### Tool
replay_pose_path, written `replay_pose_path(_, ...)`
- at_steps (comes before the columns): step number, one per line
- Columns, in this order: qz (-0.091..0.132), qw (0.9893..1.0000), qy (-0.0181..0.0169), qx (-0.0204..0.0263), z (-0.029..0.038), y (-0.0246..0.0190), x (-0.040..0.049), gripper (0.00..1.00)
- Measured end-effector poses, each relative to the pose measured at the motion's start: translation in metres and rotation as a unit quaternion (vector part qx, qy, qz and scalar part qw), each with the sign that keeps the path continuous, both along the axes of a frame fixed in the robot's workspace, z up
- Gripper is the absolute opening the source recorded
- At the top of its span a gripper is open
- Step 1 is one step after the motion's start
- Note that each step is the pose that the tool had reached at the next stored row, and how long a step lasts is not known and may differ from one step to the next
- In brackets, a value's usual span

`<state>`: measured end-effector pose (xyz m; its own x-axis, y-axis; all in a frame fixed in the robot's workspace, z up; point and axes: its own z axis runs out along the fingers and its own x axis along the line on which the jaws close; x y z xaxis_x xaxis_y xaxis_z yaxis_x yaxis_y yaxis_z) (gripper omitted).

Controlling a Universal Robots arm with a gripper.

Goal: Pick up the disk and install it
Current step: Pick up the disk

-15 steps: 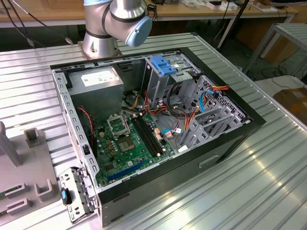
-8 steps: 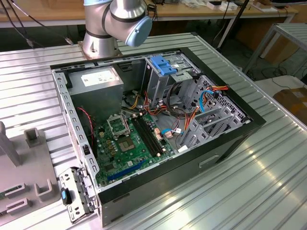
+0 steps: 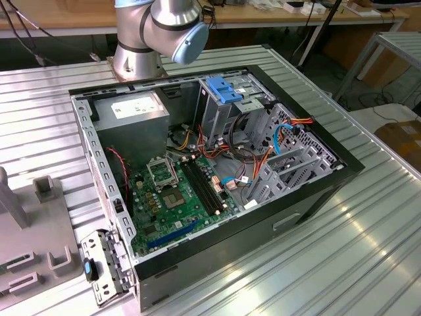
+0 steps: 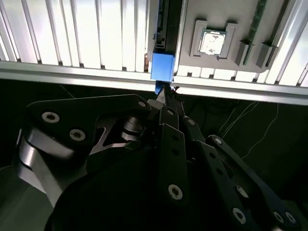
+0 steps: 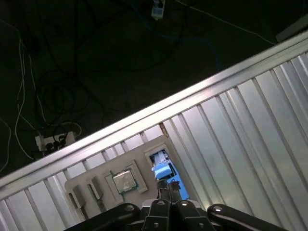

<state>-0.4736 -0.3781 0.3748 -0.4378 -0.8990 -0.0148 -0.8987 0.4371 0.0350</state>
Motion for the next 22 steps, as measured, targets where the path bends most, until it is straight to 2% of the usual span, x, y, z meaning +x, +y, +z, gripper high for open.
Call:
replay_pose_path(1,0.006,1.0000,0.0000,-0.0021,-0.0020,0.0000,0.0024,0.11)
replay_pose_path(3,0.021,0.9998,-0.0001,-0.0029,-0.0035,0.0000,0.0033,0.11)
replay_pose_path(6,0.059,0.9983,-0.0008,-0.0039,-0.0056,-0.0001,0.0037,0.11)
replay_pose_path(7,0.071,0.9974,-0.0027,-0.0043,-0.0062,-0.0001,0.0036,0.11)
replay_pose_path(8,0.084,0.9964,-0.0060,-0.0049,-0.0070,0.0000,0.0038,0.11)
replay_pose_path(9,0.089,0.9960,-0.0114,-0.0067,-0.0075,0.0000,0.0037,0.11)
replay_pose_path(10,0.089,0.9958,-0.0195,-0.0108,-0.0078,0.0000,0.0038,0.11)
replay_pose_path(12,0.115,0.9931,-0.0208,-0.0118,-0.0111,0.0000,0.0039,0.11)
replay_pose_path(13,0.134,0.9906,-0.0211,-0.0115,-0.0133,0.0000,0.0039,0.11)
replay_pose_path(15,0.146,0.9890,-0.0217,-0.0116,-0.0157,0.0004,0.0043,0.11)
replay_pose_path(16,0.154,0.9878,-0.0223,-0.0118,-0.0176,0.0009,0.0048,0.11)
replay_pose_path(17,0.165,0.9859,-0.0234,-0.0124,-0.0204,0.0020,0.0056,0.24)
replay_pose_path(18,0.173,0.9846,-0.0237,-0.0123,-0.0220,0.0024,0.0058,0.36)
replay_pose_path(20,0.196,0.9802,-0.0242,-0.0118,-0.0251,0.0029,0.0057,0.47)
replay_pose_path(21,0.203,0.9787,-0.0247,-0.0116,-0.0264,0.0030,0.0057,0.54)
replay_pose_path(22,0.207,0.9779,-0.0250,-0.0116,-0.0275,0.0031,0.0057,0.54)
